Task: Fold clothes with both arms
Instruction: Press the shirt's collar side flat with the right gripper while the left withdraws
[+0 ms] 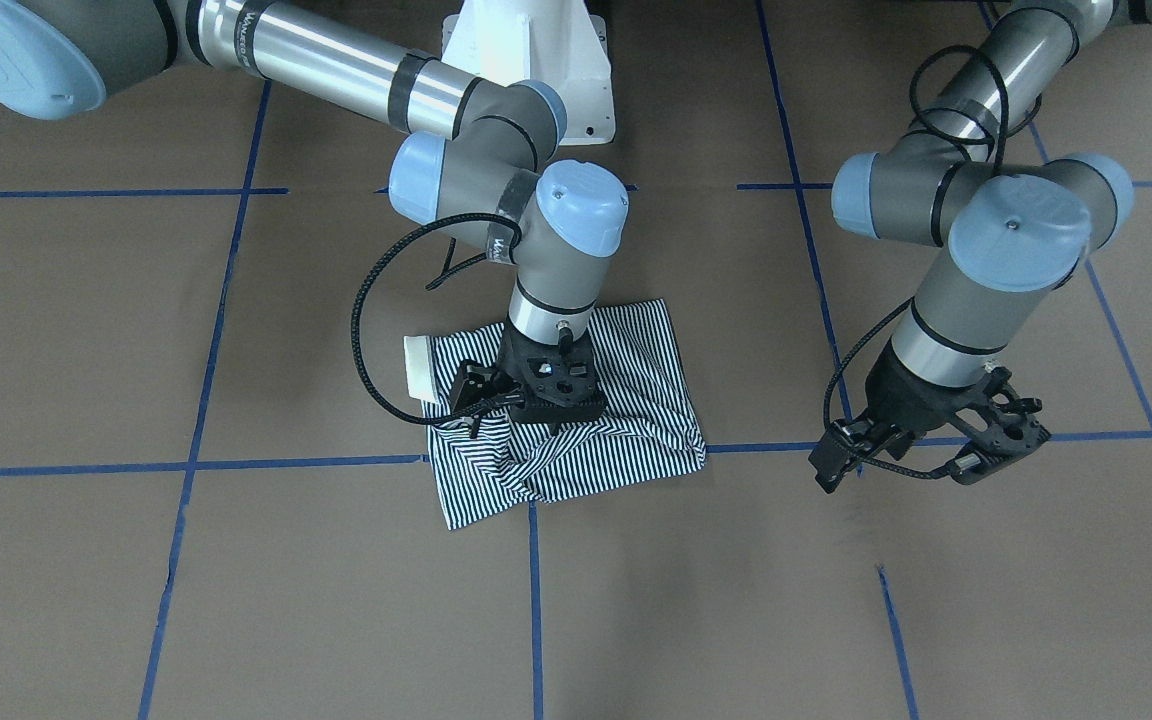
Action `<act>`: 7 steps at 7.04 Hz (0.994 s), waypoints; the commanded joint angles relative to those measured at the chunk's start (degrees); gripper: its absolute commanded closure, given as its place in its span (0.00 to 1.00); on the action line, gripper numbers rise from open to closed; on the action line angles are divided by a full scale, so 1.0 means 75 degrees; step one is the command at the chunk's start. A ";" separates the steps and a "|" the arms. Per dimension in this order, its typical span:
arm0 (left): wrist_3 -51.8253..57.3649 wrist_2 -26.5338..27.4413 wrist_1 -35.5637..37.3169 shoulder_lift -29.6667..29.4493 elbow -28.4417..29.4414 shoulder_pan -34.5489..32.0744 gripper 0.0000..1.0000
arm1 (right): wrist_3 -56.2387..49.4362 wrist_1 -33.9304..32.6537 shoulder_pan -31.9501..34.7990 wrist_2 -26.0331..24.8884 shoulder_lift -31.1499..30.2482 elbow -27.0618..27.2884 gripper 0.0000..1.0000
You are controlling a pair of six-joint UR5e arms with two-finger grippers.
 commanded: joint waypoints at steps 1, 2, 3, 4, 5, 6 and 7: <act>0.0008 -0.0011 -0.0010 0.0015 0.0012 -0.0001 0.00 | -0.0762 0.0022 -0.0028 -0.0409 -0.0004 -0.0340 0.00; 0.0008 -0.0011 -0.0010 0.0015 0.0000 -0.0001 0.00 | -0.1020 0.0150 0.0018 -0.0713 -0.0015 -0.0621 0.00; 0.0008 -0.0023 -0.0010 0.0015 0.0000 -0.0001 0.00 | -0.1151 0.0290 0.0135 -0.0786 -0.0050 -0.0821 0.00; -0.0003 -0.0023 -0.0045 0.0004 0.0000 -0.0001 0.00 | -0.1279 0.0326 0.0275 -0.0798 -0.0062 -0.0846 0.00; -0.0038 -0.0035 -0.0011 -0.0031 -0.0058 0.0011 0.00 | -0.1861 0.0350 0.0718 -0.0775 -0.0086 -0.0846 0.00; -0.0050 -0.0035 0.0001 -0.0055 -0.0070 0.0011 0.00 | -0.2447 0.0443 0.1198 -0.0694 -0.0202 -0.0858 0.00; -0.0039 -0.0035 0.0001 -0.0067 -0.0082 0.0023 0.00 | -0.2743 0.0757 0.1492 -0.0554 -0.0284 -0.0939 0.00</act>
